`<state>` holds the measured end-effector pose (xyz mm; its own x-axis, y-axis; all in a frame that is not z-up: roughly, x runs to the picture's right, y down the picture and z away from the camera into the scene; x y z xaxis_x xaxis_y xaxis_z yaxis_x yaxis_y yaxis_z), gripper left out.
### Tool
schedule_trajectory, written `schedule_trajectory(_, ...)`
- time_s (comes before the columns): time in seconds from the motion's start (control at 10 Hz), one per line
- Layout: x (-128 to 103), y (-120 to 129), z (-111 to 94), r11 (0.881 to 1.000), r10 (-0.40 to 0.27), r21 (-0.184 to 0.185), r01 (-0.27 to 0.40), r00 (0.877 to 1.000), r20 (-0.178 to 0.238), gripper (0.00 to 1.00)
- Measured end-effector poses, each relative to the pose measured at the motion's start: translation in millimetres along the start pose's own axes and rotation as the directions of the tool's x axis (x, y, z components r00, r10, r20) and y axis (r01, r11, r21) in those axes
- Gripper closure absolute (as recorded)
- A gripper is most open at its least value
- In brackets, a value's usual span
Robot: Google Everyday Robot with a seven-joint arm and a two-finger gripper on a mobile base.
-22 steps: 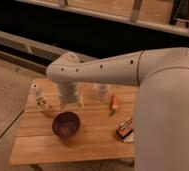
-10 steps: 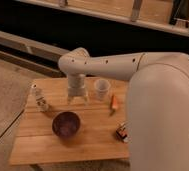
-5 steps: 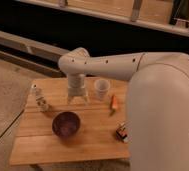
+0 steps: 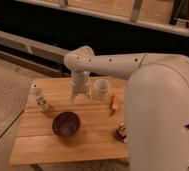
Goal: Push the eraser across the table
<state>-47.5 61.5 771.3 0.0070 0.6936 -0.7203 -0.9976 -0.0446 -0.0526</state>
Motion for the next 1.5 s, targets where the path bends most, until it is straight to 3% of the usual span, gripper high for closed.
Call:
schedule_trajectory(0.3,-19.7,-40.5,10.2,0.998,0.064,-0.018,-0.065,0.997,-0.032,0.35)
schedule_trajectory(0.5,-20.5,-56.8,21.7,0.995,0.098,-0.018,-0.100,0.993,-0.065,0.35)
schedule_trajectory(0.8,-5.0,-70.0,38.6,0.992,0.123,0.017,-0.122,0.987,-0.108,0.35)
schedule_trajectory(1.1,6.7,-83.9,43.4,0.989,0.150,0.021,-0.149,0.984,-0.099,0.35)
schedule_trajectory(1.5,42.5,-130.1,59.0,0.975,0.222,0.020,-0.221,0.971,-0.087,0.35)
